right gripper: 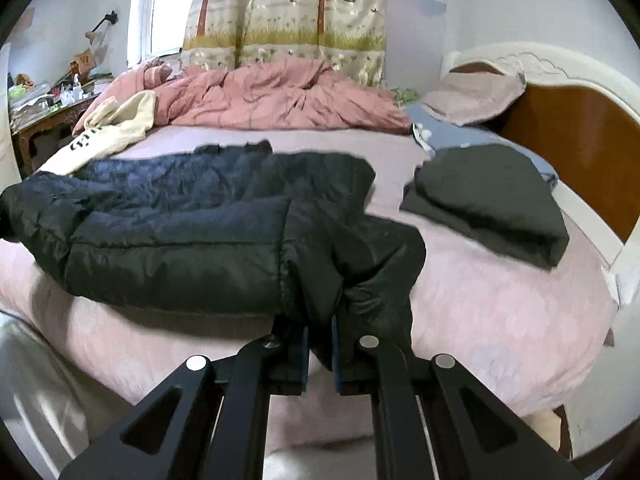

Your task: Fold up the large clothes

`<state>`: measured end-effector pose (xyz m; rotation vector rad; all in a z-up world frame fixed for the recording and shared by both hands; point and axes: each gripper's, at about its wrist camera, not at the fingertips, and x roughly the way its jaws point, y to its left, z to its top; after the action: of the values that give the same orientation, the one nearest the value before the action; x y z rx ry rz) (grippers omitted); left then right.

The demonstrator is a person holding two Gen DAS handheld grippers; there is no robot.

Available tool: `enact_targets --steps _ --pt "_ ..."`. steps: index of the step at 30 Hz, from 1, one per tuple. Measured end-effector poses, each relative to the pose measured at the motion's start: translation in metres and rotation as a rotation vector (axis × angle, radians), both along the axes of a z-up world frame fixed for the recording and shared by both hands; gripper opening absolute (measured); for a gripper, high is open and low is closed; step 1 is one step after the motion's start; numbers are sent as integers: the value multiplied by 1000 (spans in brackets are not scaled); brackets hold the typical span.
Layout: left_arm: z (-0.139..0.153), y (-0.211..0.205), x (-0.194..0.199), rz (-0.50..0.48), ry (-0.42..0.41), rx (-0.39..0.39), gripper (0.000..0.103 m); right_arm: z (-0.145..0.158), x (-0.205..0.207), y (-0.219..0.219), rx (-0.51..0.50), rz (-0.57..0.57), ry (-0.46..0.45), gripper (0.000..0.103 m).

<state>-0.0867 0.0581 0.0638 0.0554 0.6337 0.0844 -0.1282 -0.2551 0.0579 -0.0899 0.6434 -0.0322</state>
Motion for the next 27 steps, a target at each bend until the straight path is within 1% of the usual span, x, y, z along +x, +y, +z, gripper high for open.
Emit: enact_targets --steps 3,5,6,7,9,10,11,13,15,17,19,22,24,25,26,27 --pt "15 4 29 -8 -9 4 21 25 25 -1 -2 3 -28 9" --pt "17 4 51 13 -25 41 22 39 57 0 -10 5 -33 9" --pt "15 2 68 22 -11 68 22 41 69 2 -19 5 -28 9" --pt "12 0 82 19 5 76 22 41 91 3 -32 0 -13 10" --pt "11 0 107 12 6 72 22 40 120 3 -38 -18 22 10" --pt "10 1 119 20 15 74 22 40 134 3 -31 -28 24 10" --pt "9 4 129 25 20 69 22 43 147 2 -21 -30 10 10" --pt "13 9 150 31 14 30 22 46 167 4 -27 -38 5 10" --pt "12 11 170 42 26 23 22 47 187 7 -42 -42 0 11" --pt "5 14 193 50 64 15 23 44 212 10 -63 -56 5 11" --pt "-6 16 212 61 94 7 26 38 234 14 -77 -73 12 12" --pt "-26 16 231 68 103 9 32 21 262 19 -94 -93 30 12" --pt "-36 10 236 53 78 55 34 4 277 20 -120 -112 53 13" --pt "-41 5 237 59 76 93 38 -2 282 21 -129 -117 58 14" --pt "-42 2 238 64 67 116 39 -8 287 23 -142 -123 53 19" --pt "-44 0 233 65 40 140 41 -11 289 24 -155 -131 38 25"
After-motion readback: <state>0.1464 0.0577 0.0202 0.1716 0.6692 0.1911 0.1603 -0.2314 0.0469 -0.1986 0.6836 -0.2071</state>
